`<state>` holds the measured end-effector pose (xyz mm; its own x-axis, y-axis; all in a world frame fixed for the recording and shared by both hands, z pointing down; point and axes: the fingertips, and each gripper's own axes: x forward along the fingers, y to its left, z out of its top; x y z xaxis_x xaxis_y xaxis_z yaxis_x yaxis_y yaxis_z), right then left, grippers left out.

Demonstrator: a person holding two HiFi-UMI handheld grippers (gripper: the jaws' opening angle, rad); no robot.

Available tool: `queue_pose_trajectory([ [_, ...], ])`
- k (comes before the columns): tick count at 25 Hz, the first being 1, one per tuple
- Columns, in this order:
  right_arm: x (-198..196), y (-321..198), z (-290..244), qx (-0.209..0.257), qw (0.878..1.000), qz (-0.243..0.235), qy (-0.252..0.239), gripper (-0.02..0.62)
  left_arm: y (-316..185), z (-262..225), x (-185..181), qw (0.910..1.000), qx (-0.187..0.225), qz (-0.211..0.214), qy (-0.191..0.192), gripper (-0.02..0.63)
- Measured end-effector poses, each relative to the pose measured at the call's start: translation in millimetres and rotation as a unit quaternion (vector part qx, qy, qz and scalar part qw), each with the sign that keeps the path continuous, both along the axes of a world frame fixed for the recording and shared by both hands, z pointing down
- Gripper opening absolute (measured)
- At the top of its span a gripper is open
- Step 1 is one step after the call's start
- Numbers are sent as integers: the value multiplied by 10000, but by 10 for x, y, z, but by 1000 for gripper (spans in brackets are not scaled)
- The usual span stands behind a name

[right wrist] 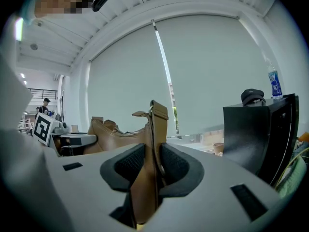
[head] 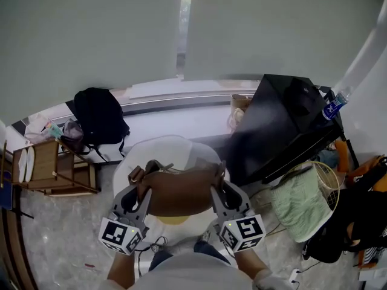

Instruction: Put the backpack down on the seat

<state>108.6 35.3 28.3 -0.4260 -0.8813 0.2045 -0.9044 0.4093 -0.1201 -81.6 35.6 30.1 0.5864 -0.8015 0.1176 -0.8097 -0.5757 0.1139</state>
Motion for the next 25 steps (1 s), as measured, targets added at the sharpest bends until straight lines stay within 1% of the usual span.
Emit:
queue_pose_trajectory([
  [8,131,-312,412,-264,9996,57,-12,127,-309,394,111,9995,-308,25,-63,106],
  [17,132,-602,970,-444,9990,100,19,127,-590,923,113,9985,-531,-56,-118,106],
  [25,164,-780,1540,-712,9973,158,5,127,-774,1464,149,9970,-751,-26,-176,106],
])
